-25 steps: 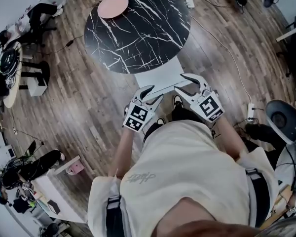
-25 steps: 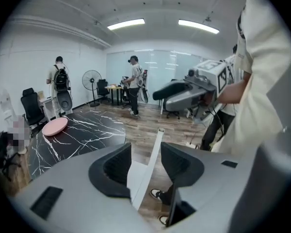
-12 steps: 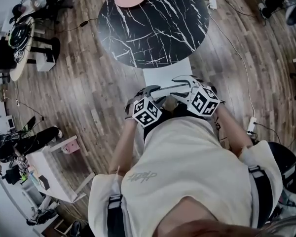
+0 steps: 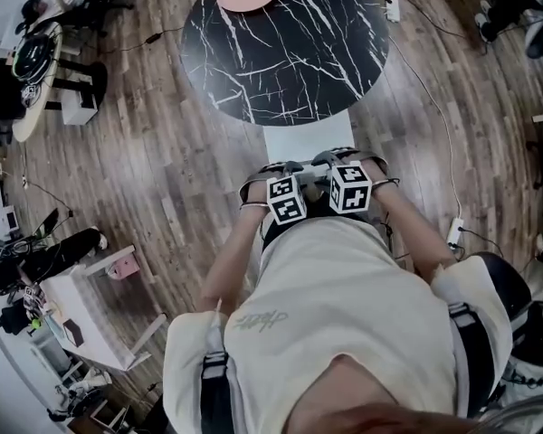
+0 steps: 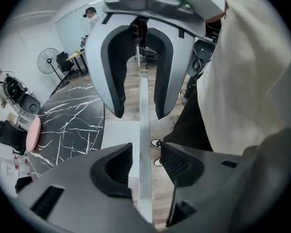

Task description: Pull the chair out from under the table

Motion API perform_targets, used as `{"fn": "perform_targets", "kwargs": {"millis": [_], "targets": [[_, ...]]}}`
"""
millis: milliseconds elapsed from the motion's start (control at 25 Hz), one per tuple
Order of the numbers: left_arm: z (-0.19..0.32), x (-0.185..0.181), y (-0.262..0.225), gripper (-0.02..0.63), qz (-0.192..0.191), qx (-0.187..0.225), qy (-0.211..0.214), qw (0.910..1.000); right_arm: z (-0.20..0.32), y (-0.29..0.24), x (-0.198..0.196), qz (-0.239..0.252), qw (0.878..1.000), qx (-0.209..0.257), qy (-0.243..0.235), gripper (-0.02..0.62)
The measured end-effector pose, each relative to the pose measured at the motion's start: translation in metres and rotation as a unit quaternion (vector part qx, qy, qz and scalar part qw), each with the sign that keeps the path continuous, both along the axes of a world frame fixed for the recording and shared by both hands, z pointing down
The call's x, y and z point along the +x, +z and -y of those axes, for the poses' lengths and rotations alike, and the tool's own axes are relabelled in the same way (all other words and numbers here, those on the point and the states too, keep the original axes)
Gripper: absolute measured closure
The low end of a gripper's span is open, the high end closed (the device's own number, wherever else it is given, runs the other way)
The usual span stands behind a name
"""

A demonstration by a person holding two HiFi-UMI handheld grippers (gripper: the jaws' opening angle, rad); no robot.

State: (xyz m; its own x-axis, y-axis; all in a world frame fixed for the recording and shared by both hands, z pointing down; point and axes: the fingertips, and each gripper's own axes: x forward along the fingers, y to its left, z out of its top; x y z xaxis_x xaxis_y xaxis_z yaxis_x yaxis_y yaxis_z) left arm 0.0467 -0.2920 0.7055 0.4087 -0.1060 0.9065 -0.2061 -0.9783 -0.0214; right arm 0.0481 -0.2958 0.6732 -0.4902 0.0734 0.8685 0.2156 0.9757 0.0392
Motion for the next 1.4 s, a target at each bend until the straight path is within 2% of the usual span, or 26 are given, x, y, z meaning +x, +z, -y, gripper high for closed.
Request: {"fn": "perform_targets", "kwargs": {"millis": [160,360,560,800,1400], "targets": [[-0.001,0.001,0.022,0.408,0.028,-0.015,0.028,0.9991,-0.005,0.025,0.004,-0.063,0.998,0.016,-0.026,0.4],[0.001,0.005,0.041,0.413,0.041,-0.021,0.042,0.9981,-0.002,0.054,0.005,-0.104,0.994,0.03,-0.026,0.402],[0.002,0.002,0.059,0.477,0.057,-0.026,0.038,0.9973,-0.008,0.077,0.007,-0.135,0.989,0.022,-0.048,0.425],[0.006,0.004,0.068,0.512,0.059,-0.023,0.018,0.9978,-0.002,0.091,0.005,-0.148,0.987,0.033,-0.046,0.493],[0.007,0.002,0.077,0.515,0.057,-0.033,0.014,0.9977,0.0,0.098,0.002,-0.141,0.99,0.003,-0.006,0.509]]}}
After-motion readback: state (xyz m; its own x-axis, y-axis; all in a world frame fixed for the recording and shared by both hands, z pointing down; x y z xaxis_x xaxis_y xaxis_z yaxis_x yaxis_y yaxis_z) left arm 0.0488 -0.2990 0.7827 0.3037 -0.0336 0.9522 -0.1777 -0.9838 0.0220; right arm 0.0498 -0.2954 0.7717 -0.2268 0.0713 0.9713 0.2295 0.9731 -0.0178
